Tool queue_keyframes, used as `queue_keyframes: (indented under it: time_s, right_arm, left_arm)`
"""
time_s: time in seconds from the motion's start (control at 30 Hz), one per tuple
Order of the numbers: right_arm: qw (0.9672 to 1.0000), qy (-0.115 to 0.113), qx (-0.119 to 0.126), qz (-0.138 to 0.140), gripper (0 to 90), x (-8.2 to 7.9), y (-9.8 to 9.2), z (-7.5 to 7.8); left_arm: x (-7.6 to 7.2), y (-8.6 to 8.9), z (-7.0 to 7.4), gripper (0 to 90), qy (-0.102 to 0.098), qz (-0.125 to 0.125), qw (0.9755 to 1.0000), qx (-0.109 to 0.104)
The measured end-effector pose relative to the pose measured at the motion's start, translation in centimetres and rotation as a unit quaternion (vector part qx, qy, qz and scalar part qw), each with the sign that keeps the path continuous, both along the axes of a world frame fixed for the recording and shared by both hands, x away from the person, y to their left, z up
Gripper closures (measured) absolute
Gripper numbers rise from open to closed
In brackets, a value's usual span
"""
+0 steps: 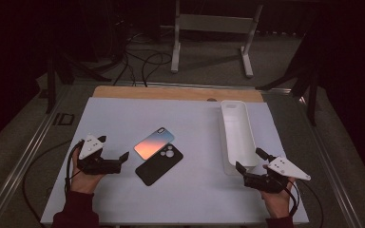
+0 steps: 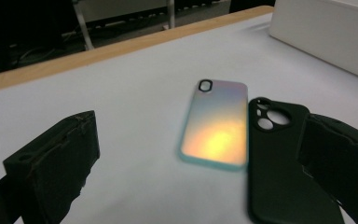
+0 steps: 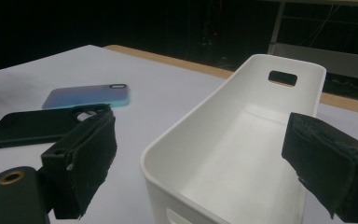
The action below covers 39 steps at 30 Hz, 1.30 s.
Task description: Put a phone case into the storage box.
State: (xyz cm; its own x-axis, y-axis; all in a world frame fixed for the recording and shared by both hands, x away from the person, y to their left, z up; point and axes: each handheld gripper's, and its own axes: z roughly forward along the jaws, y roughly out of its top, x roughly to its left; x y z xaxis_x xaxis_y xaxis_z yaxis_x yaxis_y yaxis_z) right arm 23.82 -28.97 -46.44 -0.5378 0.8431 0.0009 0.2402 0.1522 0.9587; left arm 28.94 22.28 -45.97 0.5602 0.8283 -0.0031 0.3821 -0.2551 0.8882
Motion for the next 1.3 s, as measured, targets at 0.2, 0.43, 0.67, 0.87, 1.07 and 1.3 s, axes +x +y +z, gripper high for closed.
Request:
queue_keyframes:
  time_s: [0.2,0.43,0.67,0.87,1.07,1.3]
  right_arm:
    - [1.0,0.001,-0.001,0.0,9.5,0.0,0.0,0.0]
    - [1.0,0.001,-0.002,0.0,9.5,0.1,0.0,0.0]
    - [1.0,0.001,-0.001,0.0,9.5,0.1,0.1,0.1]
    - [1.0,0.0,-0.001,-0.002,9.5,0.1,0.0,0.2]
    - [1.0,-0.001,-0.002,-0.001,9.5,0.1,0.0,0.2]
    - [1.0,0.0,-0.001,-0.002,9.5,0.1,0.0,0.2]
  left_arm:
    - [2.3,-1.1,0.3,0.0,0.012,-0.01,0.9997,0.02]
    - [5.0,-2.5,0.2,0.0,0.036,-0.03,0.9982,0.036]
    - [7.3,-4.5,-0.7,0.0,0.063,-0.045,0.995,0.063]
    - [8.6,-5.5,-1.2,0.0,0.076,-0.053,0.9932,0.07]
    - [9.5,-6.3,-2.4,0.0,0.106,-0.057,0.9887,0.09]
    - [10.4,-7.2,-3.6,0.0,0.133,-0.067,0.9842,0.096]
